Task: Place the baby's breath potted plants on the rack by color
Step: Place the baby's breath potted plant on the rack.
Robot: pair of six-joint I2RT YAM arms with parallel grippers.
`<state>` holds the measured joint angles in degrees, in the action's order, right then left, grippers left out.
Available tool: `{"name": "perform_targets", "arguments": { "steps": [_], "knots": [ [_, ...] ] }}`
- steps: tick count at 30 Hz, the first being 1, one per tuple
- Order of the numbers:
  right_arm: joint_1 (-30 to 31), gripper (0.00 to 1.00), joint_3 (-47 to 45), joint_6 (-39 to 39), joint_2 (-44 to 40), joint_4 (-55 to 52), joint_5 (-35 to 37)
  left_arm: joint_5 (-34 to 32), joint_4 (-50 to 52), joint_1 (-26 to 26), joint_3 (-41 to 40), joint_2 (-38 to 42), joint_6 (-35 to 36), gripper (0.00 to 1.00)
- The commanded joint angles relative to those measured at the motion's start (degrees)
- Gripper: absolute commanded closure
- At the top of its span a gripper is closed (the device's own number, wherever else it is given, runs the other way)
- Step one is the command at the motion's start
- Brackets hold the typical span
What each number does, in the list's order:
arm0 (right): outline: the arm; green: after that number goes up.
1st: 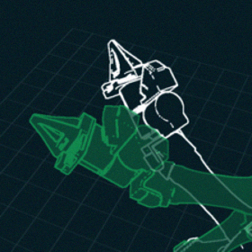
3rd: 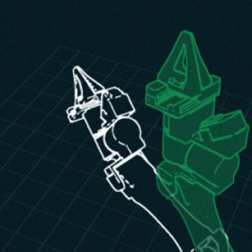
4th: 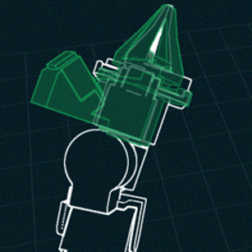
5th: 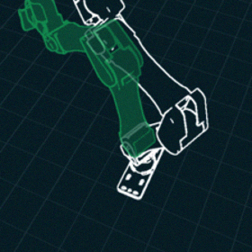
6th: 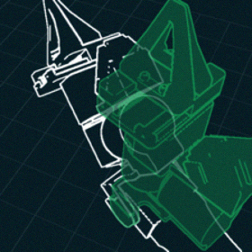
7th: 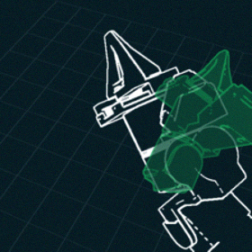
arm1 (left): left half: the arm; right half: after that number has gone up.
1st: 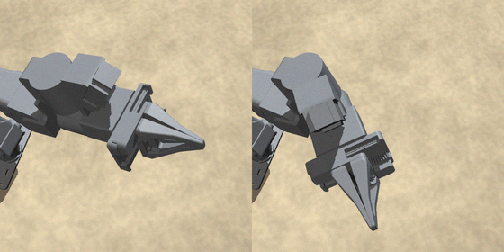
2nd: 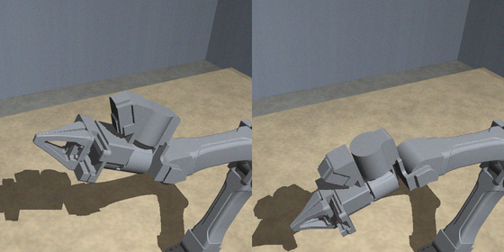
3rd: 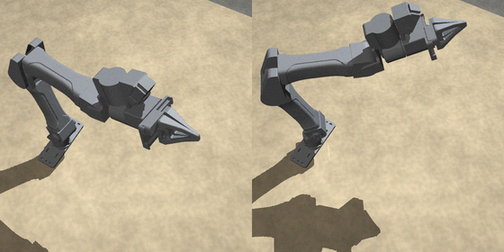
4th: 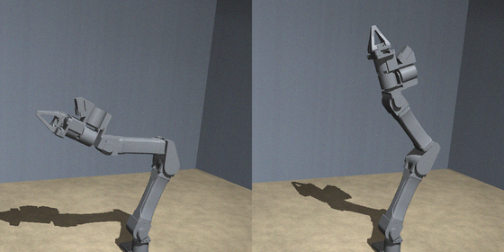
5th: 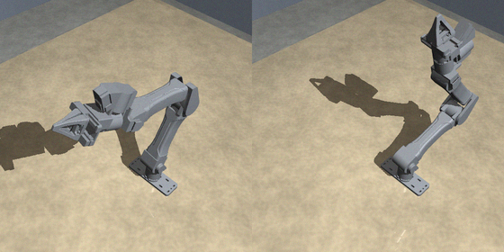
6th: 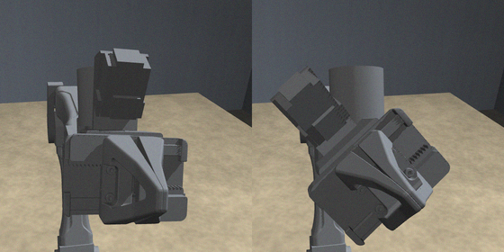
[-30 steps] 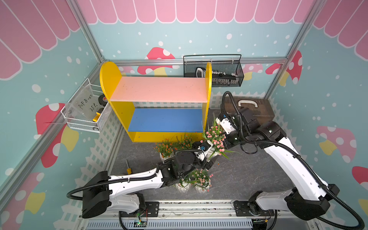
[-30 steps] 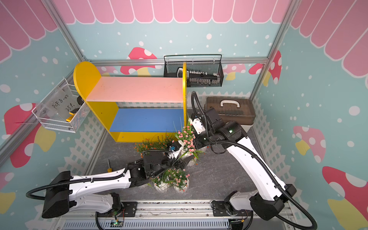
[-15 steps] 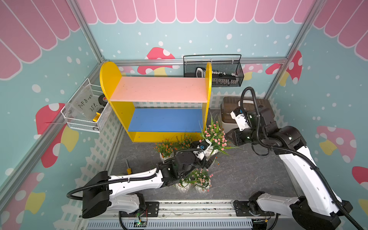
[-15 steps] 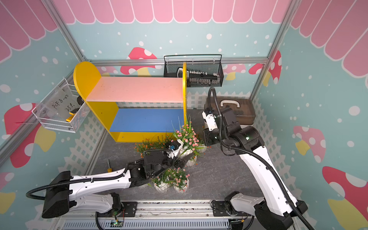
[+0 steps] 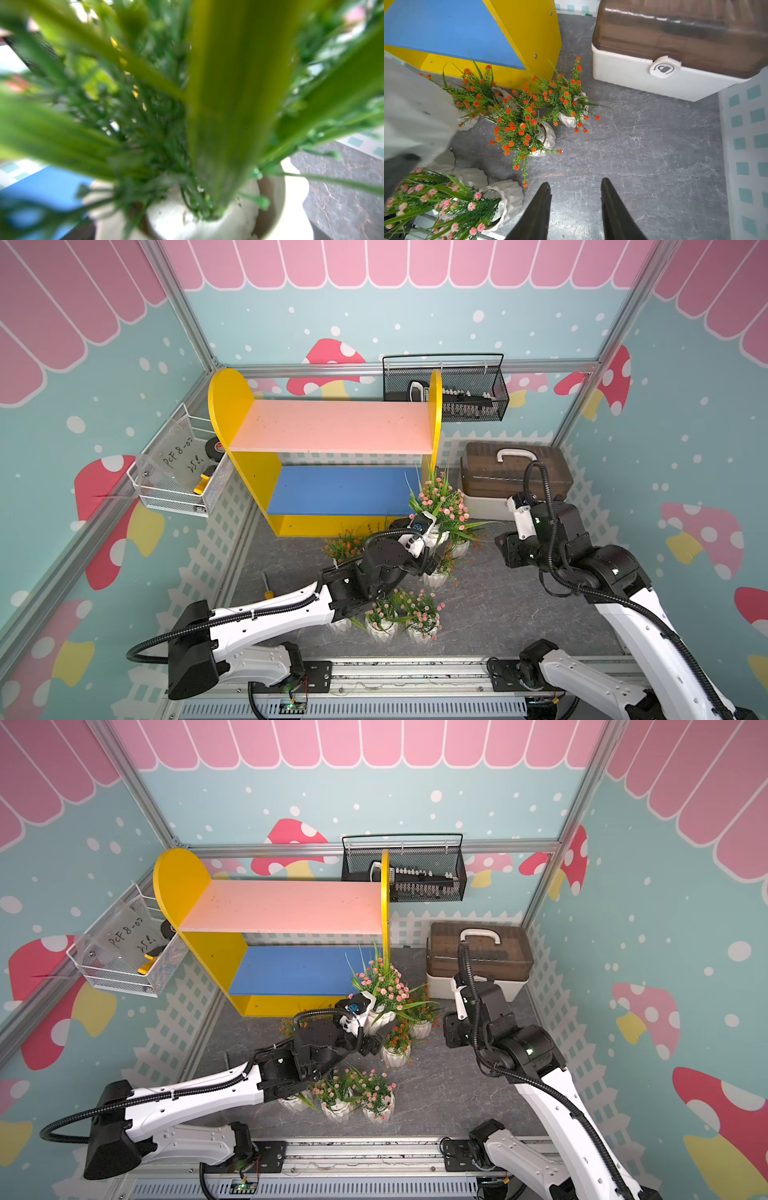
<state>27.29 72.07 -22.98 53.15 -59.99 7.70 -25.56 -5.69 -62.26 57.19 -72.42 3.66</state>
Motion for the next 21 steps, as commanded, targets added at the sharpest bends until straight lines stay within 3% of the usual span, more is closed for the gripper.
{"name": "perform_targets", "arguments": {
  "steps": [1,11,21],
  "knots": [
    [-0.23,0.60,-5.64,-3.16,-3.47,6.35,-0.20,-1.86,1.60,1.86,6.09,2.41,0.16,0.29],
    [-0.13,0.60,-18.03,-6.20,-9.74,12.42,-1.31,-1.77,6.57,8.22,16.73,-0.76,1.53,0.29],
    [-0.20,0.60,-20.65,-6.03,-12.20,11.92,-1.35,-1.81,10.40,12.06,25.48,-1.66,2.55,0.29]
  ]
}}
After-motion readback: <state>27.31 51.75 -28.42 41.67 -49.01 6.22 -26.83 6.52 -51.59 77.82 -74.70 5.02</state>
